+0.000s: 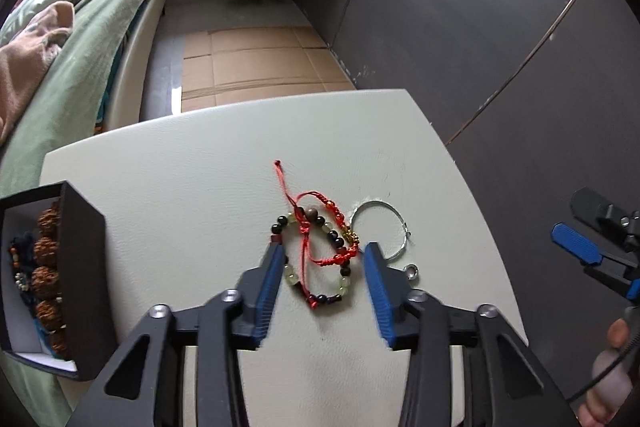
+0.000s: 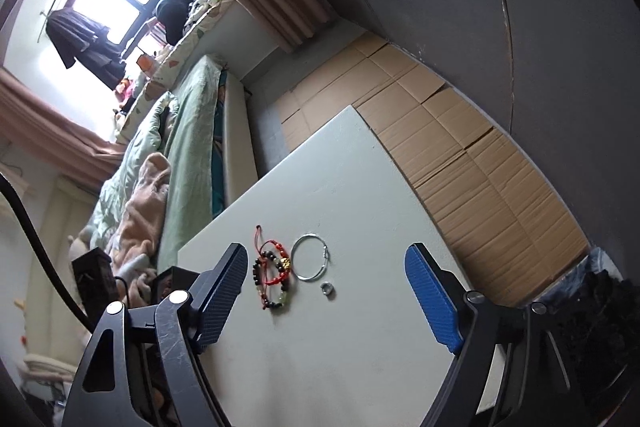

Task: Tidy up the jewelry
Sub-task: 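Close the left tool on the red cord bracelet, then carry the red bracelet boxward with the left tool while the right grasps the ring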

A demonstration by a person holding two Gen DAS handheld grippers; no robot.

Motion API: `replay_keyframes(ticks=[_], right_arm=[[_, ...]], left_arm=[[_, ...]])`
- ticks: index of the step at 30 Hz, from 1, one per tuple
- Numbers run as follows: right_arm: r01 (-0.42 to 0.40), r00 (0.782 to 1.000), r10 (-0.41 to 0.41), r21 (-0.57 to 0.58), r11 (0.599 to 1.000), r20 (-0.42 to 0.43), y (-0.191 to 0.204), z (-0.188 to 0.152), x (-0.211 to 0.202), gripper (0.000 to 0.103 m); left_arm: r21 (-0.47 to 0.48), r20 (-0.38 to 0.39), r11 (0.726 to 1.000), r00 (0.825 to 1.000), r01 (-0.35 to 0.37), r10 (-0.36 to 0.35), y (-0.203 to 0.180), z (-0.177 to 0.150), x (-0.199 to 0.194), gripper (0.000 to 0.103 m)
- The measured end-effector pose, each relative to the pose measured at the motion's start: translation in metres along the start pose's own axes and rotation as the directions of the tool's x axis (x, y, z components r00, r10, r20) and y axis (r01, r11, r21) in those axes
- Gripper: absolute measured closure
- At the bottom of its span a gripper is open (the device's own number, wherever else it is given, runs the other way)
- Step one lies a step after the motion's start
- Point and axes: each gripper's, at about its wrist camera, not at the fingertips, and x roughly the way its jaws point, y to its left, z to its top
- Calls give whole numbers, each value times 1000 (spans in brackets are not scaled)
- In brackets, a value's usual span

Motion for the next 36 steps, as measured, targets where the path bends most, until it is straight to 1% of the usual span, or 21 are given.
replay_keyframes(ticks=[1, 4, 5, 7, 9, 13, 14, 15, 20, 24, 25, 26, 27, 29, 30, 32, 36], right_arm=[[-6, 1000, 6, 6, 1000, -3, -1, 1, 1, 21], [-5, 1000, 5, 13, 1000, -5, -2, 2, 3, 21], [-5, 1000, 5, 15, 1000, -5, -3, 2, 4, 21], [-6, 1000, 6, 23, 1000, -7, -4, 3, 6, 21], [-7, 1000, 7, 31, 1000, -7, -8, 4, 5, 21], [-2, 1000, 2, 41, 999, -8, -10, 5, 7, 21], [-2, 1000, 3, 42, 999, -10, -10, 5, 7, 21], [-2, 1000, 3, 42, 999, -11, -10, 6, 8, 21], [13, 1000, -13, 28, 1000, -18, -6, 4, 11, 21], [23, 999, -22, 19, 1000, -26, -3, 2, 13, 21], [28, 999, -27, 14, 1000, -28, -2, 1, 14, 21], [32, 999, -32, 9, 999, -28, -2, 1, 14, 21], [37, 999, -37, 3, 999, -29, 0, 0, 15, 21], [42, 999, -43, -7, 999, -33, 2, -2, 15, 21], [45, 998, -45, -12, 999, -35, 2, -3, 16, 21], [58, 997, -59, -26, 998, -41, 4, -5, 19, 21], [72, 995, -75, -45, 996, -65, 7, -8, 30, 21]], left_arm=[[1, -11, 1000, 1000, -4, 4, -1, 0, 5, 73], [7, -26, 999, 999, -31, 31, -3, 0, 17, 76], [11, -32, 999, 999, -43, 44, -4, 0, 20, 80], [12, -47, 998, 997, -64, 64, -3, 0, 27, 82], [10, -55, 998, 996, -66, 66, -2, 0, 32, 82], [19, -63, 995, 993, -100, 101, -1, 0, 40, 82], [15, -67, 994, 992, -109, 110, 1, 0, 41, 84], [17, -59, 994, 992, -112, 112, 1, 0, 41, 84], [98, -53, 981, 984, -165, 171, -9, -1, 45, 84], [156, -16, 964, 975, -215, 220, -17, -5, 46, 84], [152, -12, 966, 977, -209, 213, -16, -5, 46, 86], [144, -11, 969, 978, -203, 206, -14, -5, 45, 100], [132, -15, 972, 980, -196, 199, -11, -5, 44, 101], [83, -31, 989, 992, -123, 126, -2, -4, 40, 101], [66, -26, 992, 994, -106, 108, 1, -4, 37, 101], [59, -1, 993, 995, -100, 100, 3, -3, 27, 101], [50, 34, 997, 998, -60, 58, 1, 0, 10, 101]])
